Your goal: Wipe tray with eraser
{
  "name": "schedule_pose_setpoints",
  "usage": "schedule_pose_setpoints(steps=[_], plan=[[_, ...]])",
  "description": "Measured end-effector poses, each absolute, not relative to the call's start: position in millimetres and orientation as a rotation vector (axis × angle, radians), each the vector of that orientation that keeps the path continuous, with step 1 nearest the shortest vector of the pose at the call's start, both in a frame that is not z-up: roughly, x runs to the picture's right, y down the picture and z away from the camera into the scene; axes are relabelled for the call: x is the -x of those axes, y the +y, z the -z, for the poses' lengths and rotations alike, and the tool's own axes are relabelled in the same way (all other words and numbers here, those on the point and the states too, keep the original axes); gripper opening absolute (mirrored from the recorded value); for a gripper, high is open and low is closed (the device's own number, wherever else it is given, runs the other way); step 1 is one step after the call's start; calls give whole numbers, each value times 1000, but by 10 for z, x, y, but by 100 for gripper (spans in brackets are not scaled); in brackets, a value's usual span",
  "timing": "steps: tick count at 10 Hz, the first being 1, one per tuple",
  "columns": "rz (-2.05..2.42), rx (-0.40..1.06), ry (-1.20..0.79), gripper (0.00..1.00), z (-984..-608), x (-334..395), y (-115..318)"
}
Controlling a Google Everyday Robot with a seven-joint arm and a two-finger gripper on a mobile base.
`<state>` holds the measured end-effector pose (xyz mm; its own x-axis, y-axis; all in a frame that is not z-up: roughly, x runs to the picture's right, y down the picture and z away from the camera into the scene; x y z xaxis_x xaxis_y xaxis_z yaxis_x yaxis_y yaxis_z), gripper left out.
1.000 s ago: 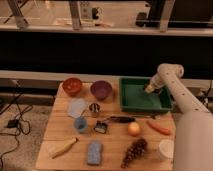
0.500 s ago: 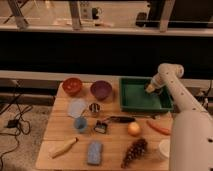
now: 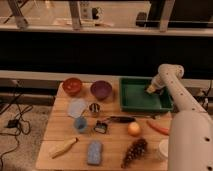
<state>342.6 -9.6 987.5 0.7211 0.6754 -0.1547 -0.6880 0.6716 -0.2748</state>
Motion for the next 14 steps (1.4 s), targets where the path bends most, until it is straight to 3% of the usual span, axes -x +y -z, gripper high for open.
schedule_pose_setpoints(steps=[14], plan=[[-671, 366, -79, 4, -9737, -2793, -9]])
